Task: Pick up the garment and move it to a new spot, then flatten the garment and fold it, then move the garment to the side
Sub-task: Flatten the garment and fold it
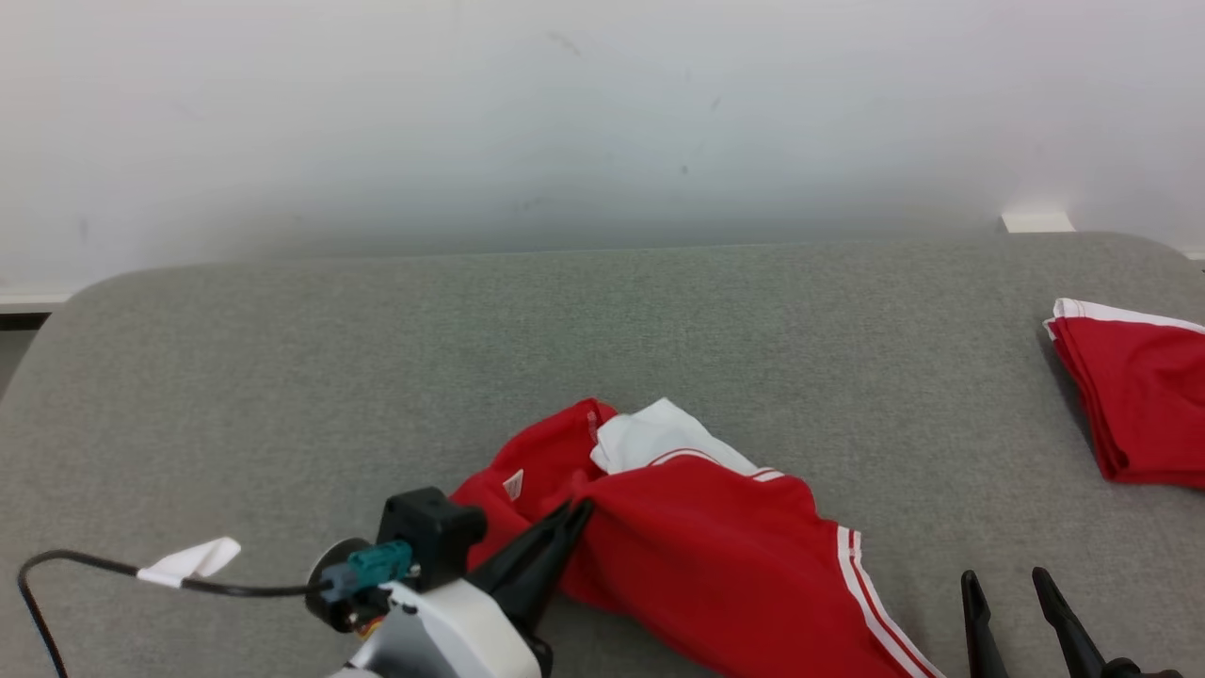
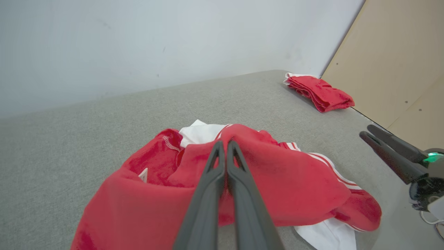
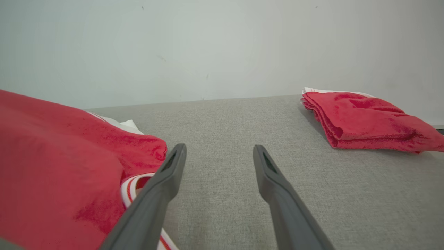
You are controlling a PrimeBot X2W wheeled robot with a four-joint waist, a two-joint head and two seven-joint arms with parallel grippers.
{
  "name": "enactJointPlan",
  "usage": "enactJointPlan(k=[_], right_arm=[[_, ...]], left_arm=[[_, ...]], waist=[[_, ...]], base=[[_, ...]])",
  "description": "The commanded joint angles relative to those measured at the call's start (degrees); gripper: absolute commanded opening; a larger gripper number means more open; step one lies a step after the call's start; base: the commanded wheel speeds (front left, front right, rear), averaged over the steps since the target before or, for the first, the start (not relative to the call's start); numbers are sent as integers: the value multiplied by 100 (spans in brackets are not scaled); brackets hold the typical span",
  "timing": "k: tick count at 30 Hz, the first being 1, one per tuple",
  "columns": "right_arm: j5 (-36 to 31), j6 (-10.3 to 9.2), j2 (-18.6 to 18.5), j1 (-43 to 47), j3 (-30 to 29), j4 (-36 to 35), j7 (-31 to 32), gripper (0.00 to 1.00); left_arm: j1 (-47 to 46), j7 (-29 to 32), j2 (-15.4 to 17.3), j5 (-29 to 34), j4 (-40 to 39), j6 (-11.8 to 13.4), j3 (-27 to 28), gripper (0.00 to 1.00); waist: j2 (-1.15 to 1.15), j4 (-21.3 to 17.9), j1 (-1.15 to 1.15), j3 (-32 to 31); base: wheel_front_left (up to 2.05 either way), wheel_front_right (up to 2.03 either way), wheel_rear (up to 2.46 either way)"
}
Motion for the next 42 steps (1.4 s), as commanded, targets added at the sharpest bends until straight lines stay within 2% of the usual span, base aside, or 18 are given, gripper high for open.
enactJointPlan(k=[1, 5, 7, 11, 13, 16, 23, 28, 32, 35, 37, 38, 42], right_arm=[[14, -16, -12, 36, -12, -9, -16, 100], [32, -16, -10, 59, -24, -26, -16, 100], [47, -16, -12, 51, -4, -30, -16, 100], [82, -16, -11, -45, 47, -16, -16, 100], [127, -16, -14, -126, 64, -14, -16, 100], [175, -16, -12, -178, 90, -9, -16, 100], [201, -16, -11, -421, 115, 29, -16, 100], [240, -16, -10, -522, 247, 82, -16, 100], [280, -16, -12, -542, 299, 122, -16, 100], [279, -16, -12, -552, 280, 143, -16, 100], [269, -16, -11, -547, 258, 154, -16, 100], [260, -16, -12, -542, 248, 163, -16, 100], [211, -16, -10, -510, 200, 174, -16, 100]], left_arm=[[103, 74, 138, 87, -399, 142, 10, 0], [124, 335, 499, 341, -1505, 568, 15, 0], [48, 481, 580, 451, -1879, 729, 15, 0], [-195, 765, 666, 590, -1975, 835, 31, 0], [-341, 834, 575, 481, -1784, 792, 94, 0], [-613, 936, 483, 304, -1220, 593, 192, 0], [-1622, 1394, 308, -223, 726, -401, 383, 0], [-2268, 1665, 183, -291, 2109, -993, 349, 0], [-2631, 1565, 93, -169, 3069, -1186, 365, 0], [-2860, 1188, -3, 26, 3676, -1082, 415, 2], [-2914, 867, -112, 136, 4038, -1018, 441, 48], [-2902, 773, -182, 98, 4213, -992, 478, 100], [-2857, 361, -300, 143, 4672, -972, 535, 100]], waist=[[0, 135, 0, -49], [0, 257, 0, -63], [0, 277, 0, -44], [0, 235, 0, 45], [0, 166, 0, 129], [0, 52, 0, 249], [0, -313, 0, 545], [0, -587, 0, 636], [0, -742, 0, 648], [0, -795, 0, 652], [0, -802, 0, 634], [0, -800, 0, 617], [0, -739, 0, 519]], base=[[0, 0, 0], [0, 0, 0], [0, 0, 0], [0, 0, 0], [0, 0, 0], [0, 0, 0], [0, 0, 0], [0, 0, 0], [0, 0, 0], [0, 0, 0], [0, 0, 0], [0, 0, 0], [0, 0, 0]])
